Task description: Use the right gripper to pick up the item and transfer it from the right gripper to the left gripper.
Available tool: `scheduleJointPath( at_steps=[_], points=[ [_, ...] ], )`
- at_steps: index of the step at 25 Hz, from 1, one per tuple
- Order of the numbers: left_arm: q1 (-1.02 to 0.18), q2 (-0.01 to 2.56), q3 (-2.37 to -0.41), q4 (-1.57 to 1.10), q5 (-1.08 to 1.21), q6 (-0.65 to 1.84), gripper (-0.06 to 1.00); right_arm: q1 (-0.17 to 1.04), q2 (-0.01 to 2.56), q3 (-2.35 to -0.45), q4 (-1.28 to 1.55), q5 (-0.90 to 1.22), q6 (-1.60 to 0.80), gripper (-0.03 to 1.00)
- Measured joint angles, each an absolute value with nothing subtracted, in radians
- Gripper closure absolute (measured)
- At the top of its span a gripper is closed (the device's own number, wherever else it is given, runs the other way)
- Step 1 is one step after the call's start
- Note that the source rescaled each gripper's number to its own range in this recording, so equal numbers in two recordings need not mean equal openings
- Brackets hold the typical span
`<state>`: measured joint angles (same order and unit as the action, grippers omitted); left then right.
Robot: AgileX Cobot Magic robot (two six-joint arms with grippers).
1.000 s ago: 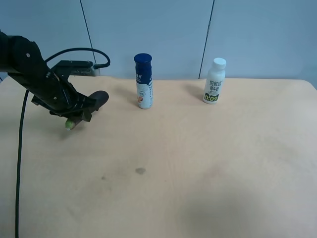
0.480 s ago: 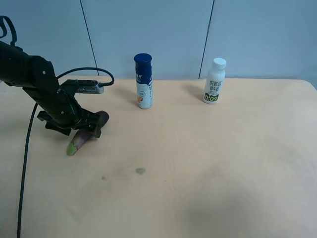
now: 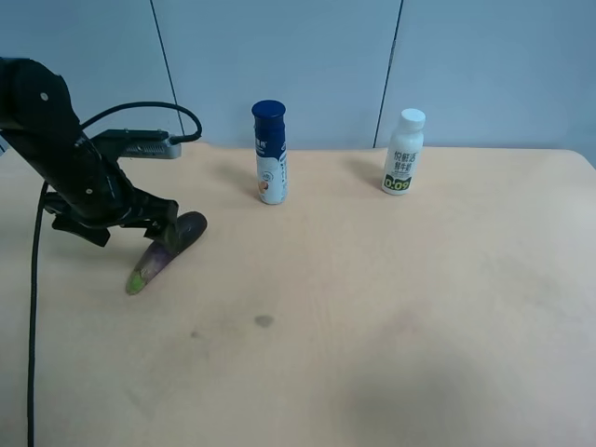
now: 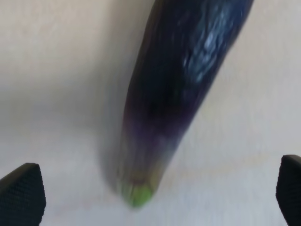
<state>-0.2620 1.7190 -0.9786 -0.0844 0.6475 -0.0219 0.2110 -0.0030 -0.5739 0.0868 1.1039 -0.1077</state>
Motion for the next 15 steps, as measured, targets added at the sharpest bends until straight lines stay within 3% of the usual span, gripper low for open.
scheduleJointPath(
  at_steps=[15],
  points=[
    [-0.262, 1.113, -0.968, -0.048, 1.032, -0.023, -0.05, 0.211, -0.003, -0.574, 0.087, 1.104, -0.108, -0.03]
  ],
)
